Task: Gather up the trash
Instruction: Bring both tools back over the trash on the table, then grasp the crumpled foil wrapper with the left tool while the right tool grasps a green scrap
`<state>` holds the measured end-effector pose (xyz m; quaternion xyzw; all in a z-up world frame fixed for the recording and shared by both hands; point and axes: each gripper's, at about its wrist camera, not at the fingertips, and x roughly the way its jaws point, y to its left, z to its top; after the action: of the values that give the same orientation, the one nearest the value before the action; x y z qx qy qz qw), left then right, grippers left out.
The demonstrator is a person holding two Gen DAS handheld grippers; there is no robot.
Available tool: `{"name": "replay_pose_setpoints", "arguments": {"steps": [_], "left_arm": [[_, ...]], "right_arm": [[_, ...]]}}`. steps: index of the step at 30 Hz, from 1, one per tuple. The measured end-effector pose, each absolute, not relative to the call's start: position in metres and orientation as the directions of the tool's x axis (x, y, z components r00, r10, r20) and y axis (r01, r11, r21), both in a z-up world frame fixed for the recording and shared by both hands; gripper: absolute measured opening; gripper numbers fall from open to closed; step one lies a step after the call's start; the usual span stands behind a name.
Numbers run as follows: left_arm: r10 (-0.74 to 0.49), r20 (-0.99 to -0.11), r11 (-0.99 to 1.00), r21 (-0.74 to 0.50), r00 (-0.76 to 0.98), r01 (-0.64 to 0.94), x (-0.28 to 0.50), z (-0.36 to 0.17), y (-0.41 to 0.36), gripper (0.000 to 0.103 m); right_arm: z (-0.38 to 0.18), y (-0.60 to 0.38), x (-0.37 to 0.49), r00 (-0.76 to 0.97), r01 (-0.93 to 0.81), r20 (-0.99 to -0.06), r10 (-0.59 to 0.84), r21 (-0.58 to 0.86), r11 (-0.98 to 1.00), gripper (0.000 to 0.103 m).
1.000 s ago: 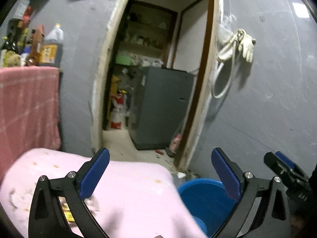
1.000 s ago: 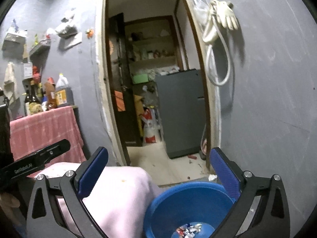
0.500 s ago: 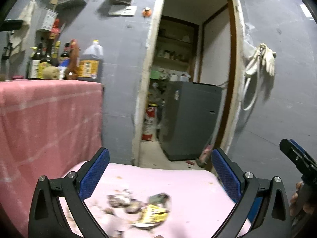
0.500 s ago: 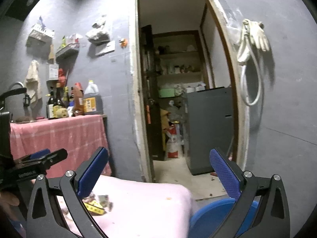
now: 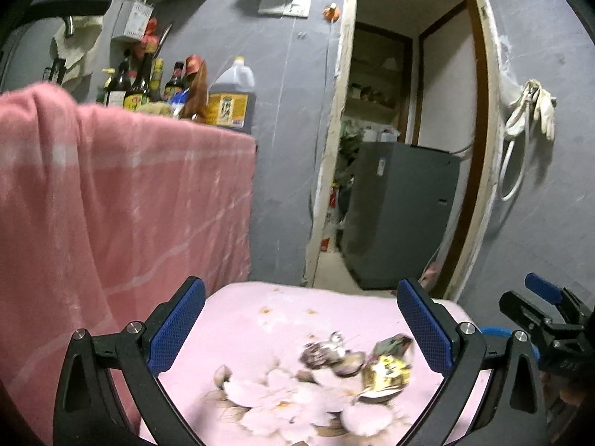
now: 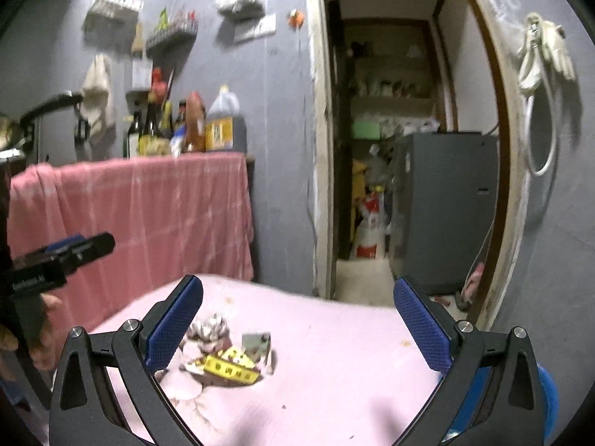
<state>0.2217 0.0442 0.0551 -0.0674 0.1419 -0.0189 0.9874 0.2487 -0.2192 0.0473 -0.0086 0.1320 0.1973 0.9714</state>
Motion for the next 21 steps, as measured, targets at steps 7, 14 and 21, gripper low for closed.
{"name": "replay_pose_setpoints", "arguments": {"steps": [7, 14, 21], "left_arm": [[-0.063, -0.369, 0.992, -0.123, 0.927, 0.019, 0.248, 0.027, 0.054, 0.101], [-0.088, -0.496, 0.996, -0.069, 0.864, 0.061, 0.281, 0.001, 0.046, 0.101], [-0.201, -0.604, 0.979, -0.156, 0.771, 0.133, 0.311, -0.016, 0.048, 0.089]], "right_arm": [[0.026, -0.207, 0.277, 0.840, -0.393, -0.383, 0.385, 0.061, 0.918, 0.103], [-0.001, -0.185, 0.310, 0.753, -0.434, -0.546, 0.368, 0.008, 0.901, 0.093], [-0.023, -0.179, 0.333, 0.644, -0.483, -0.650, 0.403, 0.063, 0.874, 0.065]]}}
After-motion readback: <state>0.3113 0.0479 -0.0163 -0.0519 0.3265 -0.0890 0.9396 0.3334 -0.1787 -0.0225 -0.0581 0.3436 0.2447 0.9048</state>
